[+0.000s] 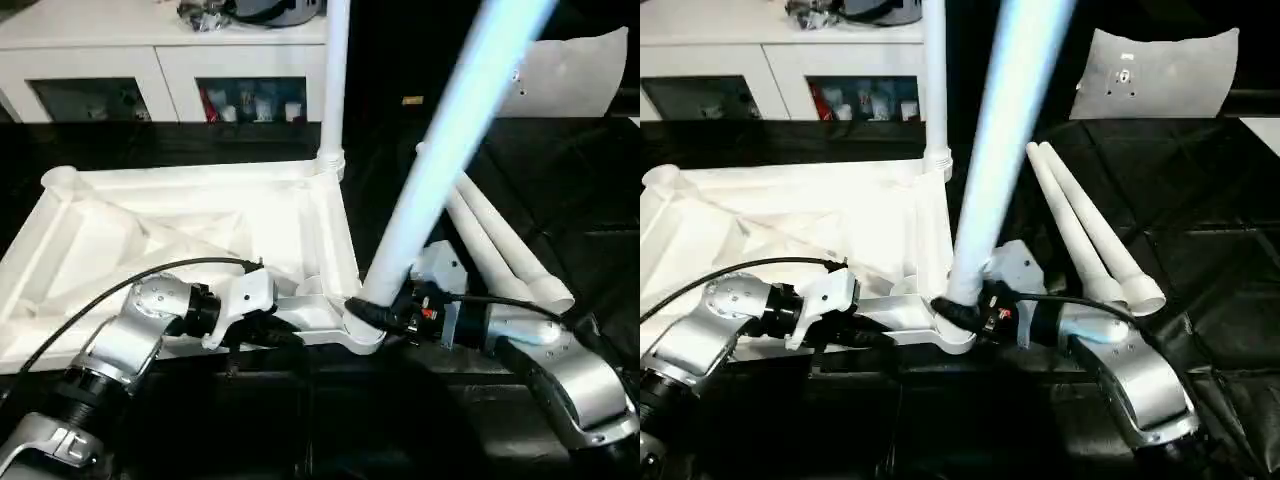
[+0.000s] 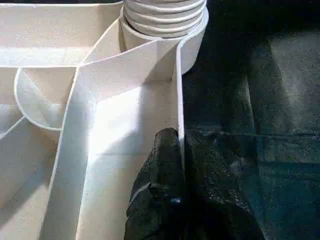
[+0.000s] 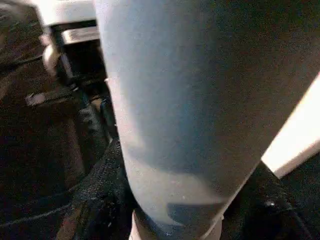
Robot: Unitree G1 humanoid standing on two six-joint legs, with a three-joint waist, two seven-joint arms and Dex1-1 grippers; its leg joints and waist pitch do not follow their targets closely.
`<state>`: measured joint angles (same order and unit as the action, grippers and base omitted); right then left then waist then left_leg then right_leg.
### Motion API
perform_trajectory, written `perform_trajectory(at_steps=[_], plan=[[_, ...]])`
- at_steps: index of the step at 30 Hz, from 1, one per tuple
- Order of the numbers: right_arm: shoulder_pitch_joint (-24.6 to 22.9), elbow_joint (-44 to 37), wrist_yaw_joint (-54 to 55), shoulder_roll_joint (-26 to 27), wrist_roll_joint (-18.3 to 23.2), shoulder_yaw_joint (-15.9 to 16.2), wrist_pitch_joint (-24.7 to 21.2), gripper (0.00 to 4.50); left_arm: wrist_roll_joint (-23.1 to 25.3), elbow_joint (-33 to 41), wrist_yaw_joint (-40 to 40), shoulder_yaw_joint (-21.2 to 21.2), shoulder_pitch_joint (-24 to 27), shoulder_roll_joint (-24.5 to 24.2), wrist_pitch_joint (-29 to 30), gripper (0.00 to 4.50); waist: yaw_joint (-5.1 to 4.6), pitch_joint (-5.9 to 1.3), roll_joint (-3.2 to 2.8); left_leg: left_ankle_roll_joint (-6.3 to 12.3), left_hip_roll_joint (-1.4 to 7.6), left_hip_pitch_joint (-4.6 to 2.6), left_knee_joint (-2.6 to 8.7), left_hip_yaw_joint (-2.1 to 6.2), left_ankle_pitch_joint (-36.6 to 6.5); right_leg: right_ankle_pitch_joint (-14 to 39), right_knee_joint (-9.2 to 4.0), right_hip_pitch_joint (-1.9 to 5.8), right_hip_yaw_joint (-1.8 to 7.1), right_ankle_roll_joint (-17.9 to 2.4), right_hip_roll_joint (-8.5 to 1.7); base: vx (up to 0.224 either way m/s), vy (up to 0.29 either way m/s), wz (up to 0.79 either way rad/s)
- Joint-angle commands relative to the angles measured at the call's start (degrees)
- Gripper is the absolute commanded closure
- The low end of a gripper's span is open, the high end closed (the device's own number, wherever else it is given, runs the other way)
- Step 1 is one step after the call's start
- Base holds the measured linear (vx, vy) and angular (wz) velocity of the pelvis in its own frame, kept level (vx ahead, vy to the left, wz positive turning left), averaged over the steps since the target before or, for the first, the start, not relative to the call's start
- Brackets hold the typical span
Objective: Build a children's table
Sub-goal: Insert table leg to table base
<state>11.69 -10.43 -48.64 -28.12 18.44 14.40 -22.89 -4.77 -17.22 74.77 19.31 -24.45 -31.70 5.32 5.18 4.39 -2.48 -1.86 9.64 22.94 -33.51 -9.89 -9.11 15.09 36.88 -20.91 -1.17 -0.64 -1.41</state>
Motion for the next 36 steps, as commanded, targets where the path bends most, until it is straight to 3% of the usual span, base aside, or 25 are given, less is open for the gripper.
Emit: perform_trajectory(at_steps=[1, 2, 3, 6, 9, 12, 17, 20, 23, 26, 27, 29, 30, 31, 33, 34, 36], plan=[[-3.12, 4.83, -3.14, -1.82, -2.63, 5.89, -3.30, 2.60, -0.05, 0.49, 1.12, -0.48, -2.25, -1.54, -1.37, 4.50, -0.16, -1.26, -0.40, -0.75, 4.15, -2.31, 4.81, 2.13, -18.86, 11.81, -6.01, 0.09, 3.30, -9.99, -6.78, 0.000, 0.000, 0.00], [-3.01, 5.00, -3.99, -2.12, -2.82, 6.62, -3.14, 2.60, -0.04, 0.43, 1.40, -0.45, -2.60, -1.60, -1.35, 4.50, -0.14, -1.01, -0.41, -0.78, 4.29, -2.32, 4.95, 2.18, -18.43, 10.65, -6.03, 0.10, 3.32, -10.42, -6.87, 0.000, 0.000, 0.00], [-2.75, 5.23, -5.13, -2.32, -3.16, 7.88, -2.98, 2.60, 0.09, 0.01, 1.85, -0.31, -3.36, -1.63, -1.44, 4.50, -0.26, -0.12, -0.21, -0.68, 4.31, -2.12, 5.28, 2.21, -18.56, 9.68, -6.11, -0.21, 3.29, -10.48, -6.72, 0.000, 0.000, 0.00], [-2.70, 4.59, -6.78, -2.25, -2.94, 9.96, -3.55, 2.60, 0.60, -1.09, 2.65, 0.11, -4.98, -1.57, -1.85, 4.50, -0.18, 0.53, -0.01, -0.83, 4.20, -2.57, 5.58, 2.12, -19.15, 11.50, -6.44, -0.06, 3.58, -10.58, -7.10, 0.000, 0.000, 0.00], [-3.30, 3.31, -7.70, -2.07, -2.51, 11.52, -4.36, 2.60, 1.01, -3.92, 2.77, -0.11, -7.45, -0.87, -2.58, 4.50, -0.28, 0.99, 0.48, -0.02, 4.32, -2.52, 5.92, 2.03, -15.89, 6.17, -6.37, 0.21, 3.49, -10.84, -6.95, 0.000, 0.000, 0.00], [-4.02, 1.89, -8.54, -1.66, -1.56, 12.12, -5.30, 2.60, 1.79, -7.14, 3.09, -0.16, -9.69, -0.91, -4.20, 4.50, -0.31, 1.34, 0.42, 0.64, 4.34, -2.71, 6.05, 1.91, -15.02, 3.64, -6.38, 0.28, 3.48, -11.16, -6.99, 0.000, 0.000, 0.00], [-3.34, 2.79, -7.36, -0.39, -2.11, 11.84, -4.78, 2.60, 2.13, -8.59, 2.84, -0.43, -10.64, -1.54, -4.64, 4.50, -0.37, 2.28, 0.43, -0.06, 4.52, -2.78, 6.56, 1.89, -16.95, 9.82, -6.99, 0.13, 3.81, -11.21, -7.45, 0.000, 0.000, 0.00], [-2.81, 3.88, -5.46, 1.07, -2.61, 10.67, -3.96, 2.60, 1.85, -7.64, 2.03, -1.42, -9.56, -2.29, -3.56, 4.50, -0.37, 2.43, 0.52, -0.52, 4.67, -2.89, 6.84, 1.91, -17.86, 12.17, -7.18, 0.00, 3.90, -11.10, -7.54, 0.000, 0.000, 0.00], [-2.08, 5.53, -2.34, 3.02, -3.32, 8.66, -2.85, 2.60, 1.59, -4.09, -1.22, -3.63, -6.55, -3.50, -0.38, 4.50, -0.69, 2.45, 0.58, -1.05, 4.63, -2.60, 7.13, 2.08, -18.66, 16.85, -7.50, 0.00, 4.08, -10.47, -7.91, 0.000, 0.000, 0.00], [-1.95, 6.25, 0.66, 4.55, -3.63, 6.65, -2.38, 2.60, 2.16, 1.27, -5.93, -6.13, -2.49, -4.50, 4.47, 4.50, -1.04, 2.46, 0.49, -0.78, 4.56, -2.15, 7.50, 2.15, -17.36, 16.65, -7.48, 0.03, 3.80, -10.03, -7.54, 0.000, 0.000, 0.00], [-1.79, 6.35, 2.47, 5.37, -3.98, 5.52, -2.33, 2.60, 1.59, 7.14, -9.32, -8.51, 1.43, -4.57, 9.09, 4.50, -1.27, 2.37, 0.48, -1.13, 4.72, -2.33, 7.48, 2.10, -17.94, 17.09, -7.42, -0.08, 3.84, -10.46, -7.66, 0.000, 0.000, 0.00], [-1.53, 6.65, 3.87, 5.93, -4.46, 4.84, -2.35, 2.60, 1.14, 11.71, -11.36, -9.90, 4.06, -3.97, 12.67, 4.50, -1.80, 2.51, 0.54, -0.90, 4.52, -2.01, 7.61, 2.16, -17.86, 18.10, -7.54, 0.00, 3.75, -10.33, -7.41, 0.000, 0.000, 0.00], [-0.81, 7.54, 5.68, 6.88, -5.13, 3.91, -2.55, 2.60, 1.38, 18.30, -14.11, -11.09, 7.68, -2.86, 17.60, 4.50, -2.01, 2.25, 0.79, -0.98, 4.57, -2.05, 7.55, 2.11, -17.43, 17.44, -7.43, 0.14, 3.74, -10.50, -7.39, 0.000, 0.000, 0.00], [-0.57, 7.80, 6.20, 7.16, -5.25, 3.68, -2.70, 2.60, 1.44, 19.97, -14.73, -11.29, 8.57, -2.44, 18.79, 4.50, -2.49, 2.40, 0.72, -0.63, 4.44, -1.61, 7.58, 2.17, -16.47, 15.97, -7.35, 0.27, 3.61, -10.80, -7.26, 0.000, 0.000, 0.00], [-0.08, 8.35, 7.11, 7.70, -5.47, 3.25, -2.97, 2.60, 1.56, 22.91, -15.83, -11.62, 10.12, -1.65, 20.94, 4.50, -2.79, 2.19, 0.71, 0.08, 4.28, -2.02, 7.23, 1.85, -15.26, 13.56, -7.51, 0.05, 3.73, -10.82, -6.96, 0.000, 0.000, 0.00], [0.88, 9.46, 8.28, 8.74, -5.38, 2.52, -3.51, 2.60, 1.76, 27.43, -17.34, -11.52, 12.13, -0.42, 24.11, 4.50, -3.02, 1.76, 1.29, 0.69, 4.17, -1.91, 6.84, 1.60, -13.44, 10.80, -7.26, 0.43, 3.79, -11.06, -6.90, 0.000, 0.000, 0.00], [2.37, 11.29, 9.82, 10.19, -5.16, 1.64, -4.07, 2.60, 1.86, 33.56, -19.16, -10.36, 14.43, 1.61, 27.64, 4.50, -3.13, 1.60, 1.28, 1.55, 4.03, -1.68, 6.58, 1.50, -10.91, 7.02, -7.04, 0.65, 3.62, -11.33, -6.70, 0.000, 0.000, 0.00]])
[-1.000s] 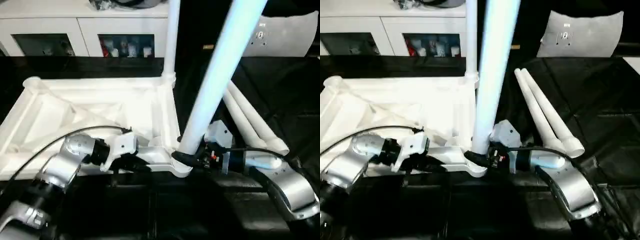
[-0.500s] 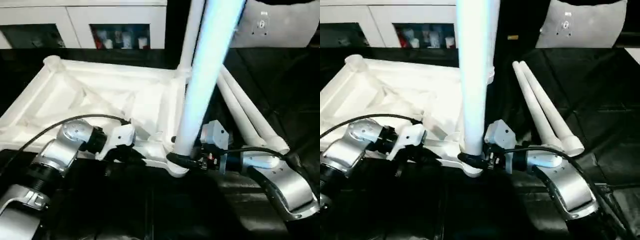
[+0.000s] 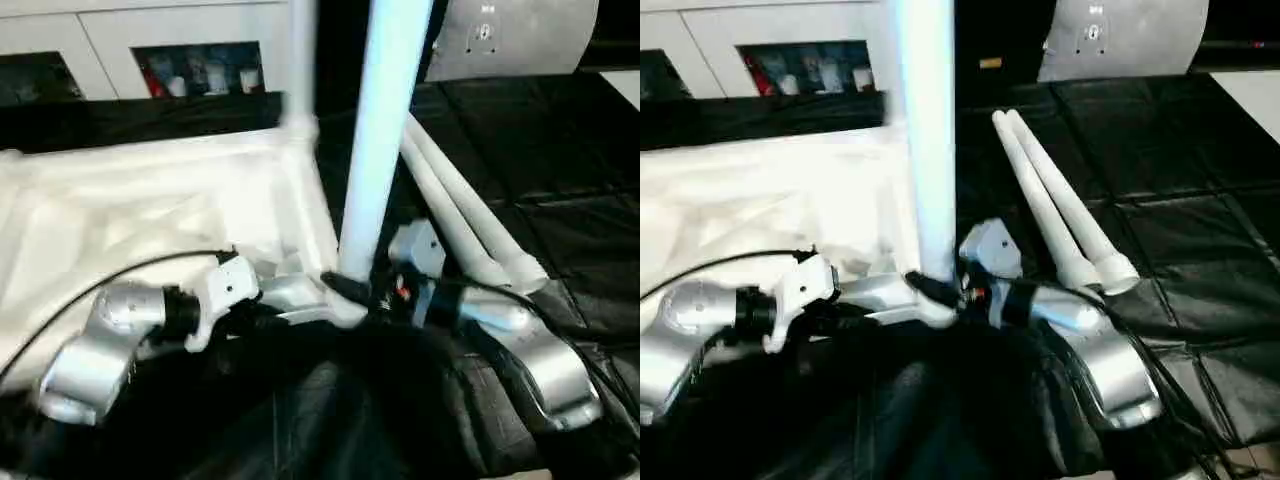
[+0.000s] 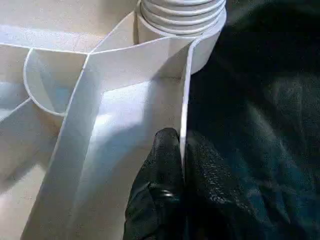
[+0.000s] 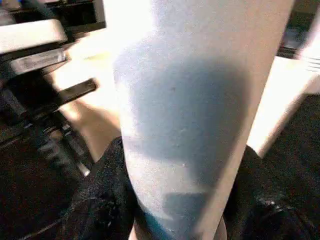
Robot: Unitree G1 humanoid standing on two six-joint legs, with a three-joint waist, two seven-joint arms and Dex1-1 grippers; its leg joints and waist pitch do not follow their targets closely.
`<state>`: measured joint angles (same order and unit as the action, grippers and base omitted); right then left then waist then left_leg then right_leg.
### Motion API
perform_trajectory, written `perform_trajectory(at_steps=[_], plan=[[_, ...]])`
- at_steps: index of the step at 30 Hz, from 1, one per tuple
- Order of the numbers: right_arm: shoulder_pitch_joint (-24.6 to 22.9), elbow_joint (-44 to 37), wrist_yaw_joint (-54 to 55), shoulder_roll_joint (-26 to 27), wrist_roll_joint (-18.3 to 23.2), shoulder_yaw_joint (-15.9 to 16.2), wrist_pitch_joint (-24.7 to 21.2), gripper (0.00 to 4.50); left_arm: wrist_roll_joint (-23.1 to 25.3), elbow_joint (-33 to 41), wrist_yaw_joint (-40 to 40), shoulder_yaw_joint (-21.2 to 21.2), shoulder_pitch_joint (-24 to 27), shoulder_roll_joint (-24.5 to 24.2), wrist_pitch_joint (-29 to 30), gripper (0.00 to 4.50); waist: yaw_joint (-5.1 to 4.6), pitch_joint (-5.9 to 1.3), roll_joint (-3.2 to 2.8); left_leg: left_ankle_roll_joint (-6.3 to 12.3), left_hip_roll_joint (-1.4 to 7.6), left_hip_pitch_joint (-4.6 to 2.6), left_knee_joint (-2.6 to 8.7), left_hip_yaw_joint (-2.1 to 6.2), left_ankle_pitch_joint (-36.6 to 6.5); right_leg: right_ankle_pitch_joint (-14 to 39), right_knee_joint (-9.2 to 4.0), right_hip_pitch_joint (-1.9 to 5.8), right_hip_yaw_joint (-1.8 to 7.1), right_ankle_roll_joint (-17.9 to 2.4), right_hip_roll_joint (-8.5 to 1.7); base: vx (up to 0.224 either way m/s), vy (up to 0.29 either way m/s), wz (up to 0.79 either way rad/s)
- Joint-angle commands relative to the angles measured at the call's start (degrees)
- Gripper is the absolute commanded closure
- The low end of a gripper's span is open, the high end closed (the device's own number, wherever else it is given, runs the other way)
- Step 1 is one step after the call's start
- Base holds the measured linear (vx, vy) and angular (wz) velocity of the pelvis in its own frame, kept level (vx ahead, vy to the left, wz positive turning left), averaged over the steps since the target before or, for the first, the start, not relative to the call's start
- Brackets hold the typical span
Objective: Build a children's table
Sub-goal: Insert table leg to table base
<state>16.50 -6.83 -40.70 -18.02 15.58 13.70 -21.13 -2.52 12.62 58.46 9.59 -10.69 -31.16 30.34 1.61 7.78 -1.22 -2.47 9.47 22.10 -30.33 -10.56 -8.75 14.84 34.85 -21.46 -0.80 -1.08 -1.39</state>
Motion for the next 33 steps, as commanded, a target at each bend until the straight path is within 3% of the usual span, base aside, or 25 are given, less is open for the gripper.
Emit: perform_trajectory(at_steps=[1, 3, 5, 7, 10, 14, 15, 20, 24, 27, 30, 31, 32, 33], plan=[[-1.61, 8.82, 2.53, 0.76, -2.18, 2.05, -6.07, 2.60, -0.13, 6.67, -3.81, 0.52, 1.51, 2.01, 4.39, 4.50, 0.43, -1.81, 0.23, 2.80, 4.17, -0.82, 3.32, 2.09, -9.78, 4.73, -5.01, 1.22, 3.13, -11.05, -6.46, 0.000, 0.000, 0.00], [0.40, 11.66, 3.91, 2.32, -2.29, 1.74, -6.23, 2.60, -0.30, 12.50, -7.04, 3.48, 1.98, 5.34, 8.86, 4.50, 0.28, -2.12, 0.36, 3.22, 4.17, -0.89, 2.99, 1.99, -8.52, 1.90, -4.65, 1.43, 3.06, -11.93, -6.42, 0.000, 0.000, 0.00], [0.94, 12.42, 4.14, 3.03, -2.00, 1.46, -6.56, 2.60, 0.04, 13.65, -8.13, 4.47, 1.63, 6.41, 10.02, 4.50, 0.55, -2.06, 0.21, 3.24, 4.15, -1.09, 2.90, 1.88, -8.46, 1.96, -4.69, 1.29, 3.11, -12.28, -6.31, 0.000, 0.000, 0.00], [1.34, 12.98, 4.11, 3.77, -1.75, 1.47, -6.67, 2.60, 0.36, 13.61, -9.44, 5.38, 0.93, 7.69, 11.12, 4.50, 1.10, -2.46, 0.29, 3.22, 4.26, -1.32, 2.64, 1.75, -7.12, -0.58, -4.42, 1.39, 3.10, -12.12, -6.12, 0.000, 0.000, 0.00], [1.66, 14.06, 4.07, 4.39, -2.44, 2.00, -5.90, 2.60, 1.51, 13.58, -10.39, 6.73, 0.44, 7.52, 12.39, 4.50, 1.88, -2.65, 0.47, 3.83, 4.07, -1.11, 2.42, 1.75, -5.06, -6.24, -3.84, 1.66, 2.88, -11.53, -5.91, 0.000, 0.000, 0.00], [1.65, 14.10, 4.25, 5.13, -1.98, 1.65, -5.79, 2.60, 2.99, 11.78, -12.02, 5.76, -0.46, 6.84, 13.13, 4.50, 1.88, -2.51, 0.54, 2.63, 4.03, -1.16, 2.56, 1.83, -8.24, -0.37, -4.31, 1.71, 2.86, -11.17, -6.23, 0.000, 0.000, 0.00], [1.64, 13.98, 4.42, 5.47, -1.48, 1.13, -5.66, 2.60, 3.42, 10.69, -13.25, 4.96, -1.09, 6.22, 13.30, 4.50, 1.88, -2.78, 0.45, 2.23, 4.01, -1.25, 2.48, 1.82, -8.16, 0.10, -4.25, 1.72, 2.92, -11.14, -6.13, 0.000, 0.000, 0.00], [0.40, 12.13, 4.61, 5.97, 0.51, -2.13, -3.50, 2.60, 3.50, 8.63, -10.97, 4.55, -0.68, 2.02, 7.28, 4.50, 2.05, -3.19, 0.58, 2.72, 3.83, -1.12, 2.13, 1.84, -6.43, -3.41, -3.90, 1.94, 2.91, -11.02, -6.06, 0.000, 0.000, 0.00], [-0.25, 9.91, 3.09, 6.88, 4.91, -6.27, -1.33, 2.60, 3.20, 5.87, -9.02, 3.78, -0.65, -0.19, 0.89, 4.50, 2.20, -4.00, 0.52, 4.72, 3.69, -1.04, 1.49, 1.79, -2.25, -13.97, -2.60, 2.30, 2.60, -11.07, -5.67, 0.000, 0.000, 0.00], [-0.56, 7.38, 1.11, 6.81, 7.96, -8.71, -0.22, 2.60, 2.33, 3.17, -6.95, 3.02, -1.24, -1.83, -2.87, 4.50, 2.16, -4.48, 0.37, 5.20, 3.79, -0.93, 1.18, 1.88, -1.30, -16.94, -1.98, 2.40, 2.34, -11.50, -5.60, 0.000, 0.000, 0.00], [-0.20, 6.70, 0.37, 7.01, 9.91, -10.55, -0.16, 2.60, 1.40, 1.22, -7.43, 1.85, -2.17, -1.63, -4.60, 4.50, 2.07, -4.70, 0.21, 5.03, 3.82, -0.70, 0.80, 1.87, -1.60, -17.47, -1.60, 2.19, 2.24, -12.62, -5.65, 0.000, 0.000, 0.00], [-0.03, 6.30, 0.04, 7.02, 11.01, -11.49, -0.05, 2.60, -0.42, 0.65, -6.37, 0.99, -2.56, -1.57, -4.81, 4.06, 2.01, -4.51, 0.24, 4.84, 3.89, -0.61, 0.92, 1.91, -2.34, -16.40, -1.67, 2.09, 2.20, -12.81, -5.73, 0.000, 0.000, 0.00], [0.16, 6.08, -0.13, 6.99, 11.72, -12.23, 0.30, 2.60, -1.56, 0.23, -5.68, 0.41, -2.85, -1.60, -5.22, 4.06, 2.02, -4.52, -0.01, 4.45, 3.84, -0.63, 0.92, 1.95, -3.34, -14.84, -1.73, 2.09, 2.19, -13.12, -5.85, 0.000, 0.000, 0.00], [0.46, 6.06, 0.12, 6.93, 12.21, -13.07, 1.05, 2.60, -4.54, 0.24, -3.62, -0.94, -2.94, -1.36, -5.18, 3.95, 1.96, -4.58, -0.10, 3.45, 3.85, -0.82, 0.88, 1.85, -6.04, -10.05, -2.21, 2.06, 2.35, -13.75, -6.16, 0.000, 0.000, 0.00]])
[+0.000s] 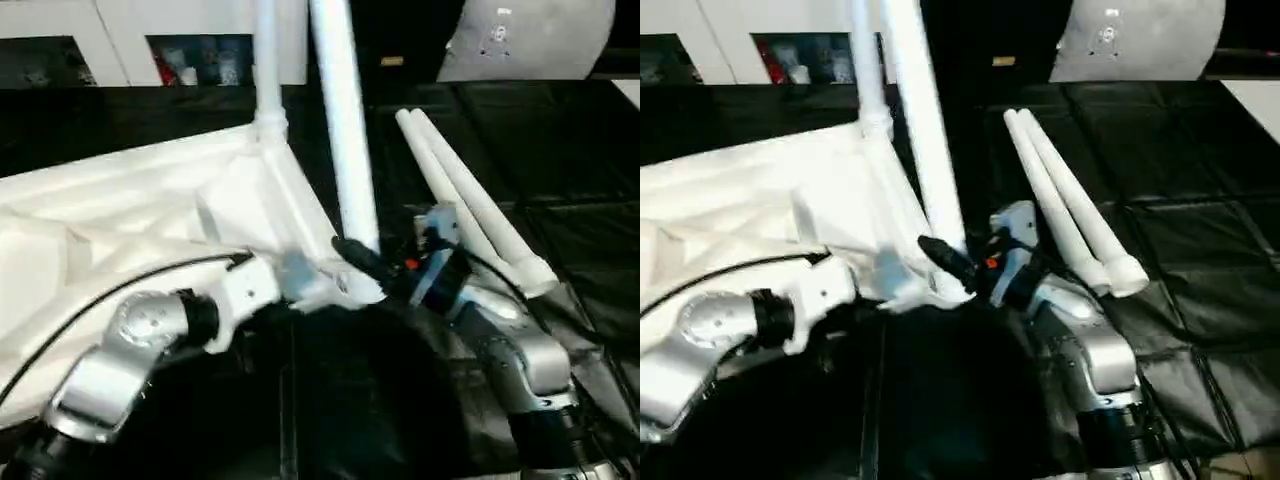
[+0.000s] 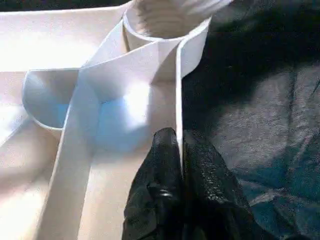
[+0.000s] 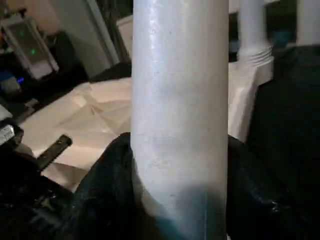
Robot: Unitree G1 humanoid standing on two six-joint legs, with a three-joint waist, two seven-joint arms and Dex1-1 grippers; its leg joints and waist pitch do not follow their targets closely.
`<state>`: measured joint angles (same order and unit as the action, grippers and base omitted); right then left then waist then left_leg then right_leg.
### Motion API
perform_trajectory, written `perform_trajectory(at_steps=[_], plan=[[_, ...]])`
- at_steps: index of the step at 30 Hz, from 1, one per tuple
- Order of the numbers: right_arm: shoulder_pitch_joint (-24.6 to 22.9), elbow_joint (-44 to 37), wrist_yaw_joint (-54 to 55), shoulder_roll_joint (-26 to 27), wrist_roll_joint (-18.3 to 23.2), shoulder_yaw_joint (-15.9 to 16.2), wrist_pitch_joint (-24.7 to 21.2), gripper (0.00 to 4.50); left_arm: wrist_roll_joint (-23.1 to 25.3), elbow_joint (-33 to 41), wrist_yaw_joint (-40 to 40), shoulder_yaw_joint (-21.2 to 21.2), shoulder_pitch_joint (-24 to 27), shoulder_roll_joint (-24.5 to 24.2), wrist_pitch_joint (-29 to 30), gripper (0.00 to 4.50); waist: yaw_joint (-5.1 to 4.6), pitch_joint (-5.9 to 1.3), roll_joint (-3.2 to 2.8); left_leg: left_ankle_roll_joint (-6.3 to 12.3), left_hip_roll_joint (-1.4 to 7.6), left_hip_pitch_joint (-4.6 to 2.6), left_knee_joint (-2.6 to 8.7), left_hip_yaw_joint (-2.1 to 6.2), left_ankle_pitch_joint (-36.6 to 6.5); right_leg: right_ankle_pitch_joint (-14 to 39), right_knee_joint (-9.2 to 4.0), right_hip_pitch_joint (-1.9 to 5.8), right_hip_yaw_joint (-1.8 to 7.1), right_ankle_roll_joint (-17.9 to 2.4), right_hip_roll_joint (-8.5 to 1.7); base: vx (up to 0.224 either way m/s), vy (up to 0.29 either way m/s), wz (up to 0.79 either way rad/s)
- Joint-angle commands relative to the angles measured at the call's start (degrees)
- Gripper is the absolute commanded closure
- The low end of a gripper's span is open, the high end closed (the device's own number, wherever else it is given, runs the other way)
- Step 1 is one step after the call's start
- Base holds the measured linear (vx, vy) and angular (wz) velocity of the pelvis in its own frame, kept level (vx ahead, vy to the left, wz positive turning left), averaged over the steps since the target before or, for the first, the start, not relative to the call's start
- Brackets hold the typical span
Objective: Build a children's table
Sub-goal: Insert table leg to table base
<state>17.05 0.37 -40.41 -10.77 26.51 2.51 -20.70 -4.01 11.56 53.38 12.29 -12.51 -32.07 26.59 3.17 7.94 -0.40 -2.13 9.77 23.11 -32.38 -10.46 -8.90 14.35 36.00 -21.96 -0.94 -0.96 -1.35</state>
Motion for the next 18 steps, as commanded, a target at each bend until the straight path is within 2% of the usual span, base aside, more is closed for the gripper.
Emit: perform_trajectory(at_steps=[1, 2, 4, 8, 10, 11, 12, 13, 14, 15, 16, 17, 18], plan=[[-0.05, -1.27, 0.11, -0.34, 1.21, -2.00, 0.71, 2.60, -3.89, 1.66, 2.11, -4.02, -1.12, -0.48, -1.22, 3.95, 0.45, -4.72, -0.89, 2.82, 3.55, -1.81, 2.94, 1.73, -6.07, -8.45, -3.41, 2.56, 2.52, -14.13, -6.25, 0.000, 0.000, 0.00], [-0.07, -1.51, 0.48, -0.33, 1.27, -2.12, 0.74, 2.60, -5.03, 1.88, 2.50, -4.64, -1.21, -0.32, -1.17, 3.89, 0.67, -4.65, -1.20, 2.03, 3.59, -2.02, 2.97, 1.65, -7.04, -5.96, -3.61, 2.31, 2.57, -14.58, -6.21, 0.000, 0.000, 0.00], [-0.16, -2.10, 1.06, -0.18, 1.40, -2.27, 0.74, 2.60, -6.67, 2.14, 2.33, -5.94, -1.64, 0.36, -0.88, 3.64, 0.77, -4.62, -0.99, 1.62, 3.62, -2.01, 3.01, 1.60, -7.59, -4.23, -3.68, 2.35, 2.61, -14.74, -6.17, 0.000, 0.000, 0.00], [-0.46, -3.83, 1.86, 0.32, 1.73, -2.28, 0.37, 2.60, -11.12, 1.96, 0.97, -9.58, -3.93, 2.95, 0.44, 3.33, 1.03, -5.22, -1.17, 1.94, 3.50, -1.90, 2.59, 1.55, -5.33, -7.27, -3.12, 2.42, 2.54, -14.75, -6.02, 0.000, 0.000, 0.00], [-1.22, -4.40, 3.04, 0.83, -0.27, -1.51, 2.11, 2.60, -12.43, 0.66, -2.41, -11.36, -7.08, 5.34, 3.12, 3.33, 1.23, -5.42, -1.20, 2.44, 3.43, -1.84, 2.40, 1.60, -4.29, -9.36, -2.82, 2.46, 2.46, -14.70, -5.97, 0.000, 0.000, 0.00], [-1.22, -4.40, 3.04, 0.83, -0.27, -1.51, 2.11, 2.60, -12.43, 0.66, -2.41, -11.36, -7.08, 5.34, 3.12, 3.25, 1.44, -5.52, -1.14, 2.52, 3.44, -1.99, 2.23, 1.47, -4.14, -9.82, -2.82, 2.31, 2.49, -14.69, -5.92, 0.000, 0.000, 0.00], [-1.22, -4.40, 3.04, 0.83, -0.27, -1.51, 2.11, 2.60, -12.43, 0.66, -2.41, -11.36, -7.08, 5.34, 3.12, 3.22, 1.53, -5.48, -1.09, 2.71, 3.37, -1.84, 2.19, 1.52, -4.08, -9.86, -2.83, 2.41, 2.50, -14.73, -5.99, 0.000, 0.000, 0.00], [-1.93, -5.38, 3.53, 0.49, -1.66, 0.07, 1.30, 2.60, -10.18, -2.31, -9.61, -12.38, -11.59, 8.46, 6.30, 3.22, 1.80, -5.50, -1.04, 2.63, 3.39, -1.73, 2.16, 1.50, -4.11, -9.33, -2.82, 2.47, 2.52, -14.45, -6.03, 0.000, 0.000, 0.00], [-2.12, -5.89, 3.57, 0.38, -1.57, 0.59, 0.23, 2.60, -9.14, -3.75, -12.56, -12.70, -13.61, 9.93, 7.21, 3.22, 2.00, -5.49, -1.11, 2.44, 3.37, -2.03, 2.00, 1.36, -4.65, -8.82, -2.96, 2.25, 2.56, -14.02, -5.64, 0.000, 0.000, 0.00], [-2.37, -6.57, 3.10, 0.06, -1.42, 1.50, -1.08, 2.60, -8.29, -5.90, -16.79, -13.07, -16.97, 12.63, 8.64, 3.22, 2.14, -5.50, -0.88, 2.34, 3.27, -1.81, 1.95, 1.58, -4.95, -7.78, -3.04, 2.58, 2.55, -14.05, -6.00, 0.000, 0.000, 0.00], [-2.37, -6.57, 3.10, 0.06, -1.42, 1.50, -1.08, 2.60, -8.29, -5.90, -16.79, -13.07, -16.97, 12.63, 8.64, 3.22, 2.26, -5.49, -0.91, 2.19, 3.29, -1.63, 1.98, 1.65, -5.12, -6.97, -3.02, 2.69, 2.53, -13.91, -6.12, 0.000, 0.000, 0.00], [-2.58, -6.91, 2.44, -0.28, -1.87, 2.38, -1.06, 2.60, -8.40, -7.03, -19.55, -12.95, -19.60, 14.84, 10.14, 3.22, 2.24, -5.49, -0.80, 1.81, 3.42, -1.53, 1.95, 1.71, -5.77, -5.75, -3.08, 2.72, 2.57, -13.76, -6.32, 0.000, 0.000, 0.00], [-2.63, -6.98, 2.40, -0.30, -1.96, 2.52, -1.06, 2.60, -8.41, -7.17, -19.99, -12.78, -20.13, 15.27, 10.56, 3.22, 2.39, -5.52, -0.75, 1.76, 3.42, -1.51, 1.85, 1.83, -5.77, -5.17, -3.16, 2.71, 2.62, -13.77, -6.47, 0.000, 0.000, 0.00]])
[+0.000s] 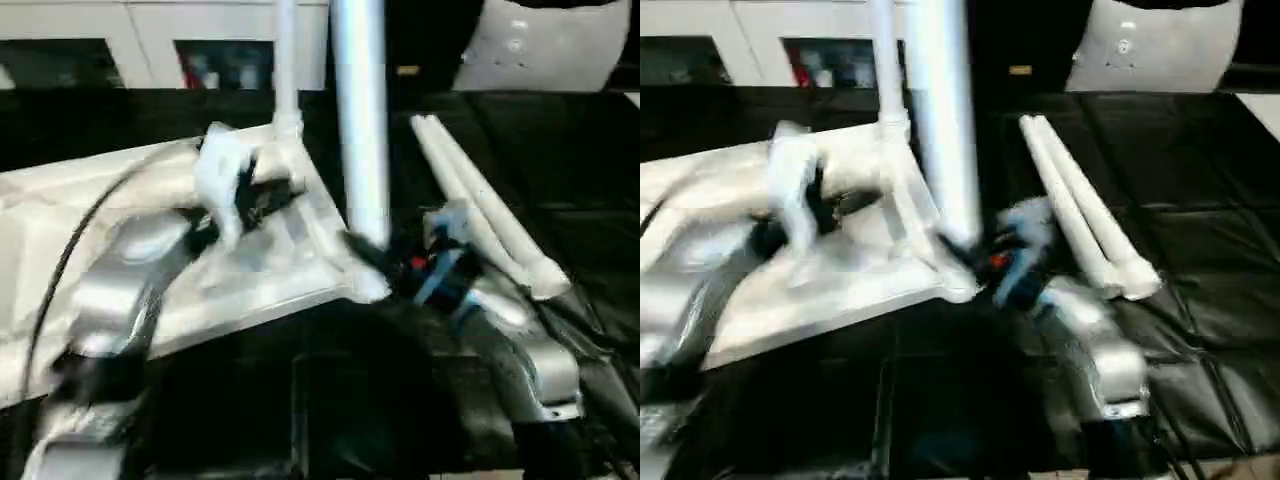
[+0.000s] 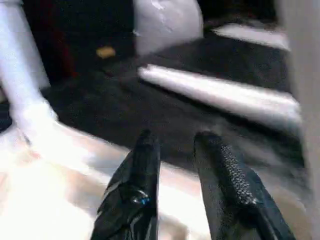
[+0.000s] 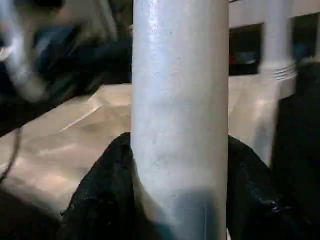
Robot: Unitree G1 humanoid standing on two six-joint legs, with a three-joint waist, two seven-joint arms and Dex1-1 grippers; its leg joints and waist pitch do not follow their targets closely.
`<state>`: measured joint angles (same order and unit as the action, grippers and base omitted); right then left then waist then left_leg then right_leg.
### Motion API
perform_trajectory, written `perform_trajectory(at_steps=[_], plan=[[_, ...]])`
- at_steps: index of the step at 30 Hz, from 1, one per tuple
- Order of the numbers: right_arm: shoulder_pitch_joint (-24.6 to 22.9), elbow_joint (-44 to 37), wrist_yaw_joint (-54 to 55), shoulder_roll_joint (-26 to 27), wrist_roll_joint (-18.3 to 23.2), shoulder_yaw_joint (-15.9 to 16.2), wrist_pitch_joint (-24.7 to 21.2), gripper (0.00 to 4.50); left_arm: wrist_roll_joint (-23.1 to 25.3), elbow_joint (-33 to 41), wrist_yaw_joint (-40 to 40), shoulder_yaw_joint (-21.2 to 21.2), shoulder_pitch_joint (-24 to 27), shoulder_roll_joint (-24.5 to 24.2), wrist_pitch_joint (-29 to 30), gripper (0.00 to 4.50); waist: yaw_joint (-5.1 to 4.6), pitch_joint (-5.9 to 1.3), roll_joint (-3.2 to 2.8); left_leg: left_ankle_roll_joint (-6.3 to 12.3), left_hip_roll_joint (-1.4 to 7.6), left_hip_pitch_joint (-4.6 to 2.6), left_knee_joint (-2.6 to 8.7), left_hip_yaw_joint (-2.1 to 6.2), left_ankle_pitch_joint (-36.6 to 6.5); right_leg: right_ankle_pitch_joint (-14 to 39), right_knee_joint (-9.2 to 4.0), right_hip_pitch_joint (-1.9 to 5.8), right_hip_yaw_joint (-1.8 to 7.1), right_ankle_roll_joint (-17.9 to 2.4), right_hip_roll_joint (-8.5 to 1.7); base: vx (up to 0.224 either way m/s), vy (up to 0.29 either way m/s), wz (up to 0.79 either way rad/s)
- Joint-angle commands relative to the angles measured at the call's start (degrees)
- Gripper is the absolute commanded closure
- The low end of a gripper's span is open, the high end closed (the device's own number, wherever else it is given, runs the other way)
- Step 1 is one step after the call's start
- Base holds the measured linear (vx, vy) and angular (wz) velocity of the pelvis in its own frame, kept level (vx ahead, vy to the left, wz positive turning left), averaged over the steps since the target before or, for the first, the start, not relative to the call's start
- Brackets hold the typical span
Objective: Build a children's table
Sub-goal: Insert table leg to table base
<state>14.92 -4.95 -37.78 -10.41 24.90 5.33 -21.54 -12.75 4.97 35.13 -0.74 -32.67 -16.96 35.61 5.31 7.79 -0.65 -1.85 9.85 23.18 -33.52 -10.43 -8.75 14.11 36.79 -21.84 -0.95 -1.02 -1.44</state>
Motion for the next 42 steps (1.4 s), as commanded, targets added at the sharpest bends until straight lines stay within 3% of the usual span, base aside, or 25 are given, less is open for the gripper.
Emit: perform_trajectory(at_steps=[1, 5, 7, 13, 18, 24, 27, 30, 35, 38, 42], plan=[[-0.67, -1.82, -0.22, -0.68, -0.78, 0.22, -0.19, 2.60, 0.80, -1.10, -3.15, 1.41, -2.01, 1.78, 2.16, 3.22, 0.19, -5.36, -0.45, 1.44, 3.34, -1.53, 3.02, 1.75, -5.96, -4.72, -3.91, 2.57, 2.63, -13.72, -6.29, 0.000, 0.000, 0.00], [-0.72, -1.54, 0.04, -1.05, -1.91, 1.22, -0.27, 2.60, 0.32, -0.78, -2.59, 3.79, -4.18, 4.03, 2.23, 3.22, 0.32, -5.47, -0.34, 1.73, 3.20, -1.40, 2.79, 1.76, -5.69, -4.39, -4.02, 2.63, 2.68, -13.56, -6.32, 0.000, 0.000, 0.00], [-0.85, -1.40, 1.47, -1.25, -3.12, 1.48, -0.84, 2.60, -1.56, 2.76, 0.66, 7.04, -4.89, 5.30, 2.83, 3.22, 0.38, -5.64, -0.53, 2.00, 3.18, -1.36, 2.66, 1.79, -5.01, -5.58, -3.87, 2.61, 2.66, -13.64, -6.25, 0.000, 0.000, 0.00], [-0.34, -0.45, 2.76, -1.80, -3.68, 0.59, -0.95, 2.60, -3.32, 8.20, 2.05, 10.41, -5.07, 5.00, 4.96, 3.22, 0.47, -5.72, -0.51, 2.88, 3.14, -1.24, 2.49, 1.76, -4.66, -6.12, -3.77, 2.72, 2.56, -14.23, -6.21, 0.000, 0.000, 0.00], [0.40, -0.13, 3.00, -1.95, -3.92, 0.33, -0.68, 2.60, -1.72, 8.86, 2.46, 11.68, -5.49, 4.06, 3.22, 3.22, 0.27, -5.62, -0.54, 2.40, 3.12, -1.30, 2.60, 1.78, -5.72, -1.99, -4.15, 2.56, 2.54, -13.19, -6.05, 0.000, 0.000, 0.00], [1.47, 0.60, 3.49, -1.86, -4.03, 0.29, -0.45, 2.60, -1.28, 9.90, 2.36, 12.70, -5.35, 4.07, 2.55, 3.22, 0.22, -5.80, -0.61, 2.47, 3.11, -1.27, 2.50, 1.74, -4.80, -3.64, -3.90, 2.55, 2.52, -13.17, -6.02, 0.000, 0.000, 0.00], [2.73, 0.53, 4.36, -1.17, -2.35, -1.48, -1.23, 2.60, -1.70, 9.06, 0.46, 10.56, -4.40, 4.18, 1.49, 3.22, 0.18, -5.83, -0.66, 2.67, 3.10, -1.25, 2.44, 1.75, -4.56, -4.49, -3.86, 2.54, 2.49, -13.43, -6.02, 0.000, 0.000, 0.00], [3.44, 0.52, 4.50, -1.66, -0.66, -3.50, -2.34, 2.60, -1.92, 6.34, 1.40, 7.20, -2.34, 0.94, 0.37, 2.94, 0.15, -5.79, -0.78, 2.56, 2.97, -1.28, 2.47, 1.76, -4.53, -4.68, -3.78, 2.45, 2.44, -13.18, -5.82, 0.000, 0.000, 0.00], [3.61, 1.03, 4.03, -3.01, 0.23, -5.27, -2.73, 2.60, -0.69, 3.67, 3.78, 5.60, 1.72, -3.75, -1.07, 2.87, 0.02, -5.91, -1.10, 2.04, 2.98, -1.36, 2.53, 1.84, -4.72, -4.51, -3.76, 2.41, 2.41, -12.39, -5.80, 0.000, 0.000, 0.00], [3.55, 1.09, 3.92, -3.34, 0.33, -5.56, -2.87, 2.60, -0.43, 3.32, 4.49, 5.84, 2.88, -4.77, -1.06, 2.87, -0.01, -5.89, -1.26, 1.84, 3.06, -1.50, 2.61, 1.73, -5.09, -4.28, -3.78, 2.20, 2.42, -12.53, -5.76, 0.000, 0.000, 0.00], [3.29, 1.06, 3.27, -4.89, 0.01, -5.62, -4.26, 2.60, -0.37, 4.55, 8.76, 9.66, 7.95, -8.70, -0.80, 2.87, 0.05, -5.73, -1.27, 1.48, 3.19, -1.61, 2.85, 1.74, -6.06, -2.75, -3.85, 2.04, 2.46, -12.44, -5.81, 0.000, 0.000, 0.00]])
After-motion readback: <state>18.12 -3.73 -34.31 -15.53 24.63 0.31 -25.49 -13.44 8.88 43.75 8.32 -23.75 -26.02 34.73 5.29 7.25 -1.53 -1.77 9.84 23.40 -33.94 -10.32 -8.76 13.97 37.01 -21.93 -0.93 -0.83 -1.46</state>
